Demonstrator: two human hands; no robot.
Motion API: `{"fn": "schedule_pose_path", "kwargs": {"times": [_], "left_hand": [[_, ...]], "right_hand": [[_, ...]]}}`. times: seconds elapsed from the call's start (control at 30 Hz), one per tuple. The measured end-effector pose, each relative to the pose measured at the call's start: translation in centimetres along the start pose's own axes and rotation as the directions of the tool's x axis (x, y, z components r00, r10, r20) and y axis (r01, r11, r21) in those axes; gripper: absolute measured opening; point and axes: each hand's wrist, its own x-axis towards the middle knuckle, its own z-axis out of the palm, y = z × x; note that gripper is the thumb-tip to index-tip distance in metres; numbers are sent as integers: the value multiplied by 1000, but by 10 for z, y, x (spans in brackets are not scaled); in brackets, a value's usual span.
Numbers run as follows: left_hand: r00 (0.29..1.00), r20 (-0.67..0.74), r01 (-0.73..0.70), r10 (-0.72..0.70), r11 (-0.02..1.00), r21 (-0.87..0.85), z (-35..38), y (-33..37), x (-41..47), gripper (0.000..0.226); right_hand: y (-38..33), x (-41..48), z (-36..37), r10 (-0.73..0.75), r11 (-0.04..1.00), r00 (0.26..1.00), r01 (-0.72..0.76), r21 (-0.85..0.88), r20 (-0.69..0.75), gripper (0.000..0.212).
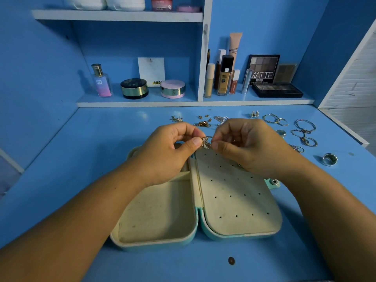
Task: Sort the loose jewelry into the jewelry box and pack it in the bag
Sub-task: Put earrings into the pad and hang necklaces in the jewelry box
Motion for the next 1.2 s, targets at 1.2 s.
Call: {"fn": "schedule_pose_path", "kwargs": {"times": [1.2], "left_hand": [[890,-121,-355,439,835,419,4,-2,-5,21]], "right_hand": [[-2,0,7,-27,979,996,8,-202,-91,10]]}}
